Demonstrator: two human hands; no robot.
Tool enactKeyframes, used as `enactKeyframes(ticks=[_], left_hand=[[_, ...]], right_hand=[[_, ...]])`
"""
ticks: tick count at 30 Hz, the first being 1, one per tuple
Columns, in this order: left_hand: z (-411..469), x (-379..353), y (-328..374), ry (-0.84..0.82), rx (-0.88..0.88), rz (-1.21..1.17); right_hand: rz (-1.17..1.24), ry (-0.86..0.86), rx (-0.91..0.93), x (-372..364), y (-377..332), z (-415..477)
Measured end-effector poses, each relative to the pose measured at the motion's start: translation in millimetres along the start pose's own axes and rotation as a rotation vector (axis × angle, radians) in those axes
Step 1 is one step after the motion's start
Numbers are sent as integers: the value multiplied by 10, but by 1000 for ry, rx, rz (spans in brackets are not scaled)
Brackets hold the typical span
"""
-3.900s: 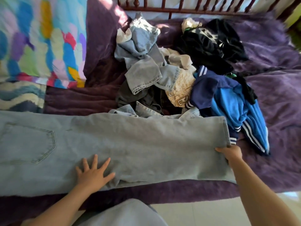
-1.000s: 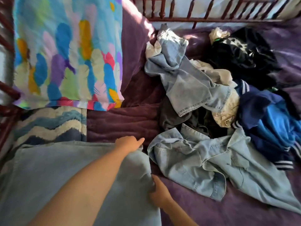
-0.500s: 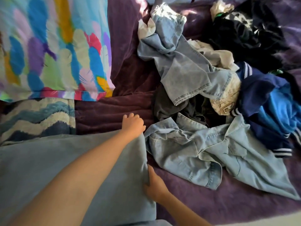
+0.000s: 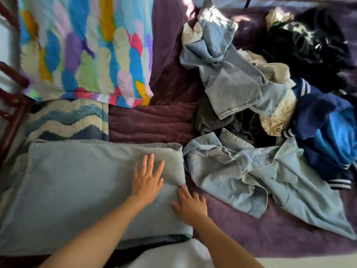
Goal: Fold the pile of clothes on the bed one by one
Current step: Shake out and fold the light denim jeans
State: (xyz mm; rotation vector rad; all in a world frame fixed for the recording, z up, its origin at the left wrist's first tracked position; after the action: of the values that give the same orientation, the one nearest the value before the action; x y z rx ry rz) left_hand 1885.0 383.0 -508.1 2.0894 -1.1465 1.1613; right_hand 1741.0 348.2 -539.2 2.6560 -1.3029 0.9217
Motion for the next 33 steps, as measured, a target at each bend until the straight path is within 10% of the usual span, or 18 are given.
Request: enactKeyframes(ticks=[6,16,24,26,30,33], left_hand=[[-390,-323,-565,-86,236,-153],[-1462,-64,-1785,281,518,-393],[-1403,-364,-1878,13,500,-341],[-1439,-289,-1994,121,475,-709],[-1764,-211,-2426,498,228,-2319],[-1924,-266,-2681,370,174,-2508]], right_hand=[[457,19,-152,332,33,150],[1241,99,-272,23,101,-164],[1172,228,310,1448,-1360,-916],[1088,148,493,1588,-2046,-1020],[715,-89,700,1238,-3299,-1038],[495,-315,667,644,-3779,-918]])
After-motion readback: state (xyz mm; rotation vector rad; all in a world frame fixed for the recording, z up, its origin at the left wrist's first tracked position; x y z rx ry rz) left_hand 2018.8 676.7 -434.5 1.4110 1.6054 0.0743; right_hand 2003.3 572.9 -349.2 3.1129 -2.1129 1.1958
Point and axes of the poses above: each hand's wrist, its own z-axis towards the middle knuckle, its own x-axis out of the back of the hand, y = z × x, the point moved 9 cm from there along z, towards the middle knuckle, and after that the axes turned 8 degrees about -y, right-handed, at the moved point
